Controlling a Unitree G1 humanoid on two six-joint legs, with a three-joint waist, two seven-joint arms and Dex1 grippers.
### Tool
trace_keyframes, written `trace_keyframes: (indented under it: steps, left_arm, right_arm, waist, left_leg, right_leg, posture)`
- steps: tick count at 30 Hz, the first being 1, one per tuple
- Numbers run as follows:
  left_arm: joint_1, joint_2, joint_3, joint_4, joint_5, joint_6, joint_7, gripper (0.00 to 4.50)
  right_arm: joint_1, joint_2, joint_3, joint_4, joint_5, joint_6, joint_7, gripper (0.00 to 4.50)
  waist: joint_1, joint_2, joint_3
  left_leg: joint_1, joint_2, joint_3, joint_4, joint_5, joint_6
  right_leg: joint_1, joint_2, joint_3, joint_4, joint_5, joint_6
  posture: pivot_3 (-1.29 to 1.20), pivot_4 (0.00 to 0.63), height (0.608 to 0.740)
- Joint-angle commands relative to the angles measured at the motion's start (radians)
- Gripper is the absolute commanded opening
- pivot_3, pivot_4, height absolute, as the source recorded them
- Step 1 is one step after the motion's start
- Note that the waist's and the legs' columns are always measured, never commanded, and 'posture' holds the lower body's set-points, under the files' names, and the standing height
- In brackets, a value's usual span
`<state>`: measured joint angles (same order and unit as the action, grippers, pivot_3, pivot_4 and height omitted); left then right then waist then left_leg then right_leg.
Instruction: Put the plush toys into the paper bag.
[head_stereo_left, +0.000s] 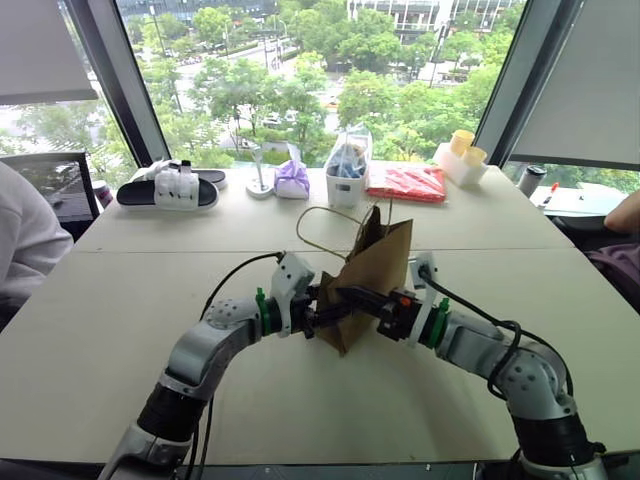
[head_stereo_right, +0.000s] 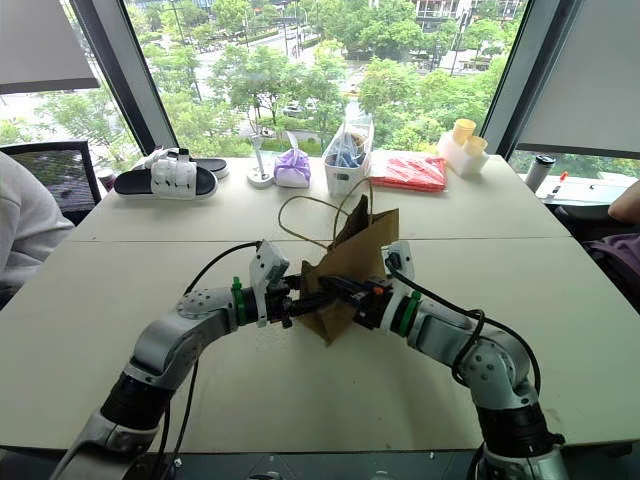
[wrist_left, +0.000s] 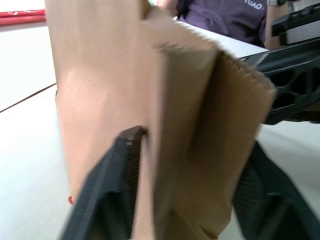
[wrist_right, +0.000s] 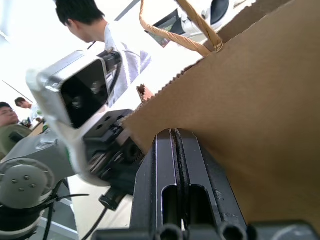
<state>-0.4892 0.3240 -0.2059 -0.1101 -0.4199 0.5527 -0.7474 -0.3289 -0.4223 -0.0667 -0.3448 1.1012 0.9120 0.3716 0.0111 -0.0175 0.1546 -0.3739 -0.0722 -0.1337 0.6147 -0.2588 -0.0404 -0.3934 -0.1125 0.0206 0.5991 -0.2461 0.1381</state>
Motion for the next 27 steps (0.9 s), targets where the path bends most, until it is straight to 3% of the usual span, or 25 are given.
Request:
trace_keyframes:
  steps: [1,2,5,10,13,17,21,26,27]
  left_arm:
    - [-0.026,-0.01,0.002,-0.004,0.011,-0.029,-0.014,0.37]
    - [-0.031,-0.013,0.007,0.001,0.01,-0.029,-0.015,0.15]
    - [-0.06,-0.02,0.026,0.023,0.006,-0.042,-0.025,0.15]
    - [-0.145,0.017,0.051,0.046,-0.089,-0.071,-0.239,0.15]
    - [-0.262,0.058,0.031,0.251,-0.063,-0.151,-0.447,0.15]
    - [-0.439,0.028,0.031,0.622,-0.011,-0.264,-0.61,0.15]
    - [-0.567,-0.009,-0.001,0.976,0.134,-0.508,-0.661,0.15]
    - [-0.63,-0.043,0.026,1.158,0.197,-0.624,-0.696,0.15]
    - [-0.636,-0.047,0.031,1.174,0.207,-0.634,-0.697,0.65]
  right_arm:
    - [0.021,-0.008,-0.064,-0.082,0.093,0.007,0.015,0.0]
    - [0.039,-0.014,-0.088,-0.101,0.131,0.008,0.019,0.0]
    - [0.112,-0.044,-0.185,-0.159,0.262,-0.006,0.025,0.0]
    - [0.245,-0.123,-0.285,-0.192,0.352,-0.015,0.042,0.0]
    - [0.287,-0.157,-0.306,-0.197,0.356,-0.022,0.044,0.0]
    - [0.321,-0.173,-0.31,-0.207,0.345,-0.038,0.042,0.0]
    - [0.382,-0.16,-0.313,-0.256,0.348,-0.064,0.017,0.0]
    - [0.46,-0.147,-0.32,-0.302,0.346,-0.108,-0.012,0.0]
    - [0.469,-0.147,-0.319,-0.306,0.344,-0.115,-0.014,0.0]
  waist:
    - [0.0,0.0,0.0]
    - [0.001,0.0,0.0]
    - [0.003,0.0,0.0]
    - [0.0,0.0,0.0]
    - [-0.005,0.0,0.0]
    - [-0.001,0.0,0.0]
    - [0.001,-0.001,0.0]
    - [0.001,-0.001,0.001]
    - [0.001,-0.002,0.001]
  left_leg:
    - [0.0,0.0,0.0,0.0,0.0,0.0]
    - [0.0,0.0,0.0,0.0,0.0,0.0]
    - [0.0,0.0,-0.001,0.0,0.0,0.0]
    - [0.0,0.0,0.0,0.0,0.0,0.0]
    - [0.001,0.0,0.001,0.0,0.0,0.0]
    - [0.001,0.001,0.001,0.001,0.0,0.001]
    - [0.0,0.0,0.001,0.002,-0.001,0.001]
    - [-0.001,0.0,0.0,0.001,-0.002,0.003]
    - [-0.001,0.0,0.0,0.001,-0.002,0.003]
  right_leg:
    - [0.0,0.0,0.0,0.0,0.0,0.0]
    - [0.0,0.0,0.0,0.0,0.0,0.0]
    - [0.001,0.0,-0.001,0.0,0.0,0.0]
    - [0.001,0.0,-0.001,0.0,0.0,0.0]
    - [0.001,0.0,-0.001,0.0,0.0,0.0]
    - [0.003,0.001,-0.002,-0.001,0.0,0.0]
    - [0.002,0.001,-0.002,-0.001,0.0,0.001]
    - [0.002,0.0,-0.002,-0.001,-0.001,0.002]
    - [0.002,0.0,-0.002,-0.001,-0.001,0.002]
  posture:
    - [0.0,0.15,0.74]
    - [0.0,0.15,0.74]
    - [0.0,0.15,0.74]
    - [0.0,0.15,0.74]
    - [0.0,0.15,0.74]
    - [0.0,0.15,0.74]
    - [0.0,0.15,0.74]
    - [0.0,0.15,0.74]
    - [0.0,0.15,0.74]
